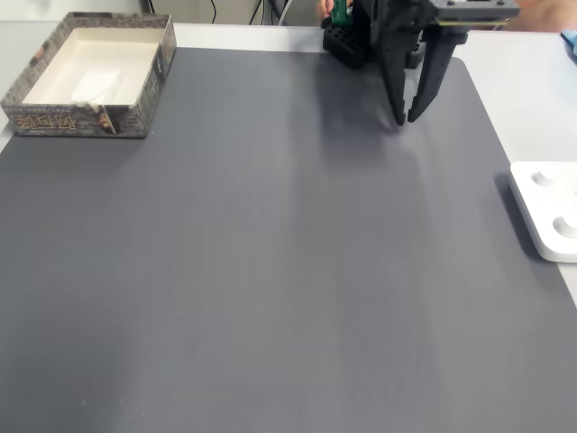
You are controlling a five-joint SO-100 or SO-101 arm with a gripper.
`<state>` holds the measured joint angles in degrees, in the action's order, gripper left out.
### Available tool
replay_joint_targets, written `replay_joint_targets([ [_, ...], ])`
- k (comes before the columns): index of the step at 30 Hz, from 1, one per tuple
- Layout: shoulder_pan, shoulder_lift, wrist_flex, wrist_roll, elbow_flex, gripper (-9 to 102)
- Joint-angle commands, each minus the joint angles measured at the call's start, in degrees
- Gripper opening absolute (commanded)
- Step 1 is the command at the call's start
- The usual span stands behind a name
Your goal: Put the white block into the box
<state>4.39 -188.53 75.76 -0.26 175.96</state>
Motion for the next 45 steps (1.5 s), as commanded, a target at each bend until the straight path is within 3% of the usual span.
replay_joint_targets([
  [1,1.41,-1.93,0.26,-0.62,1.23,-2],
  [45,1.67,-1.93,0.44,-1.49,1.23,-2],
])
